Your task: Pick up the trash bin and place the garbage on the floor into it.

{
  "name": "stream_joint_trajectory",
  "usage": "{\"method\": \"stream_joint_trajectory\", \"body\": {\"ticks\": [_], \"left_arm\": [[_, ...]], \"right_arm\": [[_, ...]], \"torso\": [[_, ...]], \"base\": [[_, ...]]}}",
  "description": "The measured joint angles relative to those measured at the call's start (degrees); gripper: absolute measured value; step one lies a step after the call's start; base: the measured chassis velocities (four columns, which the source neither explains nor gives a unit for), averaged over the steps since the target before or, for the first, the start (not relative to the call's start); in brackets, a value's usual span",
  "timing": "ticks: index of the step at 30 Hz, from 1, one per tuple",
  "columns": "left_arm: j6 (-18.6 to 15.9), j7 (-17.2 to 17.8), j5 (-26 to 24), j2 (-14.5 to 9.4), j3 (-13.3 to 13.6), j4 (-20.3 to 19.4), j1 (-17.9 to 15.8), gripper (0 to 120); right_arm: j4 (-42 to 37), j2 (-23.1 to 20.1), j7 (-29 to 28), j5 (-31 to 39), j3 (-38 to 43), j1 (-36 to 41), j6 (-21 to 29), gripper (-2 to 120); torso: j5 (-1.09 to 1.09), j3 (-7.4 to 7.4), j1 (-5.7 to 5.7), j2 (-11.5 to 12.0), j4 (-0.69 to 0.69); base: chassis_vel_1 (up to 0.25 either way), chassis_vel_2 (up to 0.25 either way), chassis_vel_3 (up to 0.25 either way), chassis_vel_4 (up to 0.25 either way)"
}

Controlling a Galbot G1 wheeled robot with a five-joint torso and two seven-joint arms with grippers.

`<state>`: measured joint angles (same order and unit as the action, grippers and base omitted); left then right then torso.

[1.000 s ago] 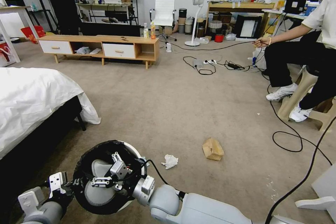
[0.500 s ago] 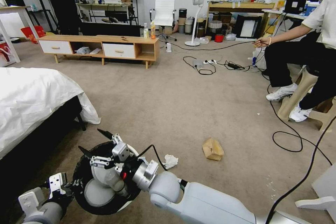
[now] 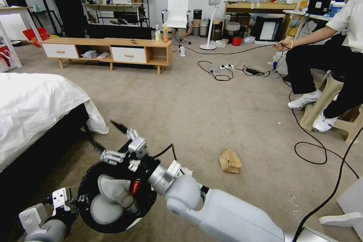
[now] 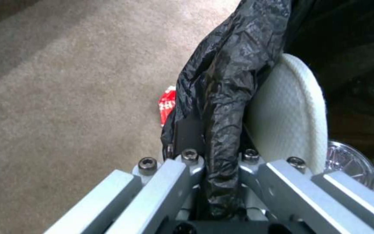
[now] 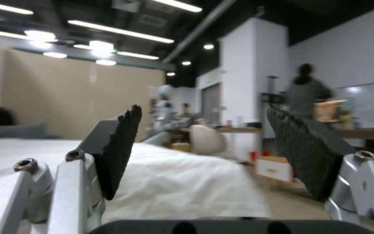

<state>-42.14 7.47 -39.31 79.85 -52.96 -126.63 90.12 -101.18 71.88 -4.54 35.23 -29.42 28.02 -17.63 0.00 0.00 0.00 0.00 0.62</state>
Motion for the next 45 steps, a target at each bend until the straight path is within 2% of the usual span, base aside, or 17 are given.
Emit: {"method": "stream_joint_trajectory", "body": {"ticks": [2,4,5,7,13,15,16,19,22,25,28,29,31,37,39,43,45], "left_arm": [[0.0,0.0,0.1,0.0,-0.3,0.0,0.0,2],[0.0,-0.1,0.5,-0.1,-0.8,0.2,0.0,2],[0.0,-0.1,0.5,-0.1,-0.8,0.2,0.0,2],[0.0,-0.3,0.9,-0.3,-0.9,0.5,-0.1,2],[0.0,-0.5,1.4,0.0,-1.2,0.7,0.0,2],[0.0,-0.6,1.8,0.2,-1.5,0.8,0.1,2],[0.0,-0.6,1.8,0.2,-1.5,0.8,0.1,2],[0.0,-1.2,2.7,1.0,-1.7,1.2,0.2,2],[0.0,-1.6,3.5,1.5,-2.0,1.2,0.3,2],[0.0,-1.8,3.9,1.9,-2.2,1.2,0.5,2],[0.0,-2.1,4.2,2.6,-3.0,0.9,0.9,2],[0.0,-2.1,4.2,2.6,-3.0,0.9,0.9,2],[0.0,-2.2,4.6,3.0,-3.0,0.6,1.3,2],[0.3,-2.5,5.5,4.0,-3.1,-0.1,1.8,2],[0.4,-2.6,6.1,4.8,-3.2,-0.9,2.5,2],[0.6,-2.9,6.8,5.1,-3.3,-1.1,3.1,2],[1.0,-3.2,7.4,5.7,-3.3,-1.4,3.8,2]], "right_arm": [[-1.3,-1.4,-1.0,0.9,3.2,0.7,1.7,76],[-3.5,-4.9,-2.6,1.8,9.6,2.7,4.1,80],[-3.5,-4.9,-2.6,1.8,9.6,2.7,4.1,80],[-5.9,-9.2,-4.7,2.3,18.0,5.7,7.5,88],[-8.6,-14.0,-7.4,3.2,26.4,9.6,9.0,99],[-10.9,-16.5,-8.2,4.3,32.2,14.3,9.1,100],[-10.9,-16.5,-8.2,4.3,32.2,14.3,9.1,100],[-15.1,-18.8,-9.2,4.1,41.5,23.5,9.8,100],[-17.7,-19.3,-9.7,2.4,46.4,27.3,10.4,100],[-20.1,-19.6,-10.8,0.0,51.0,30.8,12.2,100],[-24.1,-19.6,-15.5,-5.3,58.6,38.2,16.8,100],[-24.1,-19.6,-15.5,-5.3,58.6,38.2,16.8,100],[-25.5,-18.8,-17.3,-8.5,61.7,43.3,18.2,100],[-26.8,-16.4,-19.0,-12.8,63.5,47.6,18.1,100],[-27.9,-13.7,-19.6,-16.7,63.6,50.5,16.9,100],[-28.0,-11.2,-19.7,-19.8,63.8,52.0,15.7,100],[-27.8,-7.9,-19.4,-22.9,64.2,53.5,14.1,100]], "torso": [[-0.01,0.0,0.0,0.0,0.0],[-0.01,0.0,0.0,0.0,0.02],[-0.01,0.0,0.0,0.0,0.02],[-0.01,0.0,0.0,0.0,0.03],[-0.02,0.0,0.0,0.0,0.03],[-0.02,0.0,0.0,0.0,0.0],[-0.02,0.0,0.0,0.0,0.0],[-0.02,0.0,0.0,0.0,0.04],[-0.02,0.0,0.0,0.0,0.01],[0.0,0.0,0.0,0.0,0.0],[0.0,-0.01,0.0,0.0,0.0],[0.0,-0.01,0.0,0.0,0.0],[-0.02,-0.01,0.0,0.0,0.03],[-0.01,-0.01,0.0,0.0,0.01],[0.01,-0.01,0.0,0.0,0.0],[0.0,-0.01,0.0,0.0,0.01],[0.01,-0.01,0.0,0.0,0.0]], "base": [[0.0,0.0,0.0,0.0],[0.0,0.0,0.0,0.0],[0.0,0.0,0.0,0.0],[0.0,0.0,0.0,0.0],[0.0,0.0,0.0,0.0],[0.0,0.0,0.0,0.0],[0.0,0.0,0.0,0.0],[0.0,0.0,0.0,0.0],[0.0,0.0,0.0,0.0],[0.0,0.0,0.0,0.0],[0.0,0.0,0.0,0.0],[0.0,0.0,0.0,0.0],[0.0,0.0,0.0,0.0],[0.0,0.0,0.0,0.0],[0.0,0.0,0.0,0.0],[0.0,0.0,0.0,0.0],[0.0,0.0,0.0,0.0]]}}
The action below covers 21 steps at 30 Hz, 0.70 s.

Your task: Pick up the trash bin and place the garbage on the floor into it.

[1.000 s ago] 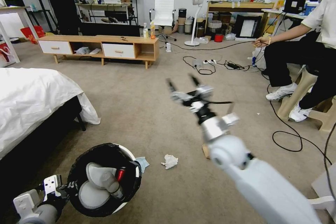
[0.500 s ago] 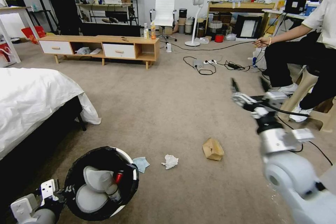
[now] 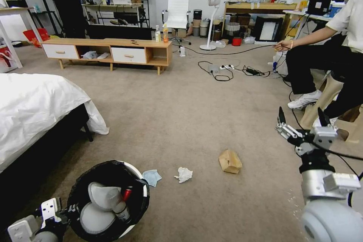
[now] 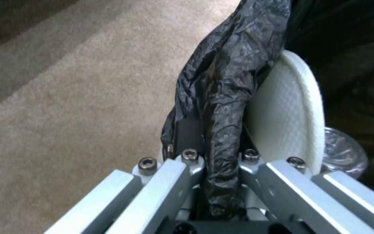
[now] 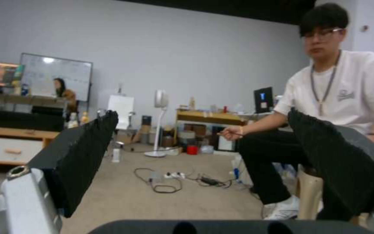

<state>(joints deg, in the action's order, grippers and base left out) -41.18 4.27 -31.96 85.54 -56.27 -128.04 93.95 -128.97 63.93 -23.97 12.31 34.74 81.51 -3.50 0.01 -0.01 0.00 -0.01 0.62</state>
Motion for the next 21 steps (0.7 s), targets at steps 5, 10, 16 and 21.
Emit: {"method": "stream_joint_trajectory", "body": {"ticks": [5,10,16,21], "left_arm": [[0.4,-0.2,0.6,0.6,0.4,0.0,0.3,2],[0.5,-0.3,0.6,0.8,0.5,-0.1,0.5,2],[0.6,-0.4,0.3,0.9,0.6,-0.7,0.8,2],[0.6,-0.4,0.1,0.8,0.8,-0.8,0.5,2]], "right_arm": [[0.3,4.8,0.7,-3.0,0.2,2.2,-1.4,100],[0.6,7.2,1.6,-5.2,0.1,3.7,-3.5,100],[0.2,9.1,2.1,-7.7,-0.3,7.1,-5.3,100],[0.3,10.1,2.1,-9.9,-0.5,8.3,-6.0,100]], "torso": [[-0.01,0.0,0.0,0.0,0.02],[-0.01,0.0,0.0,0.0,0.0],[0.0,0.0,0.0,0.0,0.02],[-0.01,0.0,0.0,0.0,0.0]], "base": [[0.0,0.0,0.0,0.0],[0.0,0.0,0.0,0.0],[0.0,0.0,0.0,0.0],[0.0,0.0,0.0,0.0]]}}
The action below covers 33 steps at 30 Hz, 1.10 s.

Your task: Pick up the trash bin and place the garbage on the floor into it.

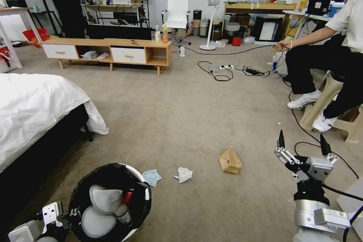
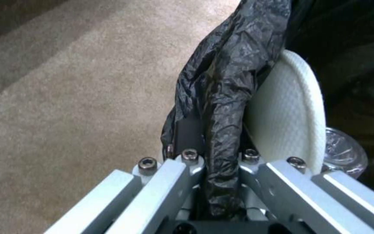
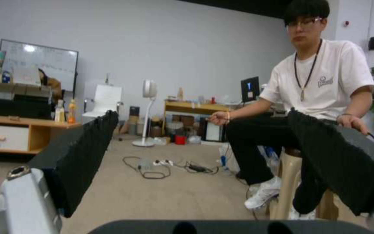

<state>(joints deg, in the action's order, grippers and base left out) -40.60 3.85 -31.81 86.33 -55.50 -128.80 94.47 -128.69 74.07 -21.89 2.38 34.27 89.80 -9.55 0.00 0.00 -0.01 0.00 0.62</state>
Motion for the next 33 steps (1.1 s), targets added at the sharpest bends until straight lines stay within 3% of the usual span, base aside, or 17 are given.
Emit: {"method": "stream_joint_trajectory", "body": {"ticks": [20,33], "left_arm": [[0.1,0.0,-0.1,0.2,0.2,0.4,-0.2,2],[0.4,0.0,0.1,0.4,0.1,0.3,0.2,2]], "right_arm": [[1.0,0.0,0.4,-0.1,0.0,-0.1,-0.4,100],[1.9,-0.5,0.8,0.3,0.1,-0.8,-0.9,100]], "torso": [[-0.01,0.0,0.0,0.0,0.01],[0.0,0.0,0.0,0.0,0.0]], "base": [[0.0,0.0,0.0,0.0],[0.076,0.071,0.075,0.079]]}}
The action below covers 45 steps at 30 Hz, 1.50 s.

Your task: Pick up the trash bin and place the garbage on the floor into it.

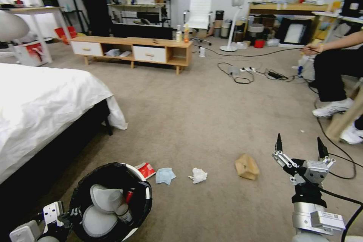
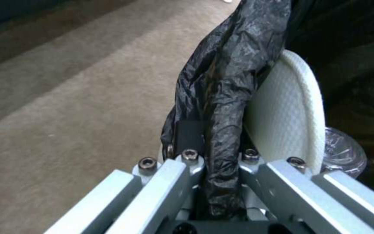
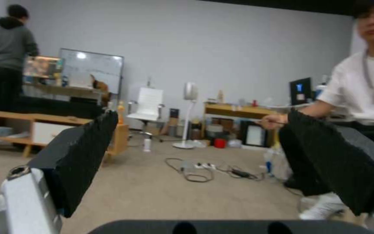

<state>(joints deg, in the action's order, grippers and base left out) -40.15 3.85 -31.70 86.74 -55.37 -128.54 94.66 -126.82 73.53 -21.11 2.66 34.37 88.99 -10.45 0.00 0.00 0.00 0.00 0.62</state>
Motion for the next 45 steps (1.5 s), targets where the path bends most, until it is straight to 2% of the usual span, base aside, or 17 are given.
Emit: {"method": "stream_joint_trajectory", "body": {"ticks": [11,13,45], "left_arm": [[1.0,0.0,0.4,0.3,-0.1,-0.7,1.1,2],[1.2,-0.1,0.5,0.3,-0.1,-0.7,1.2,2],[1.2,-0.3,1.0,0.4,-0.3,0.4,0.3,2]], "right_arm": [[0.0,-0.1,0.6,0.0,0.1,0.2,-0.5,100],[0.1,-0.1,1.0,0.0,0.4,0.2,-0.8,100],[2.0,0.2,3.6,0.7,1.2,-0.3,-4.4,100]], "torso": [[0.0,0.0,0.0,0.0,-0.01],[0.0,0.0,0.0,0.0,0.03],[0.0,0.0,0.0,0.0,0.0]], "base": [[0.059,0.061,0.061,0.064],[0.0,0.0,0.0,0.0],[-0.004,0.005,0.004,-0.003]]}}
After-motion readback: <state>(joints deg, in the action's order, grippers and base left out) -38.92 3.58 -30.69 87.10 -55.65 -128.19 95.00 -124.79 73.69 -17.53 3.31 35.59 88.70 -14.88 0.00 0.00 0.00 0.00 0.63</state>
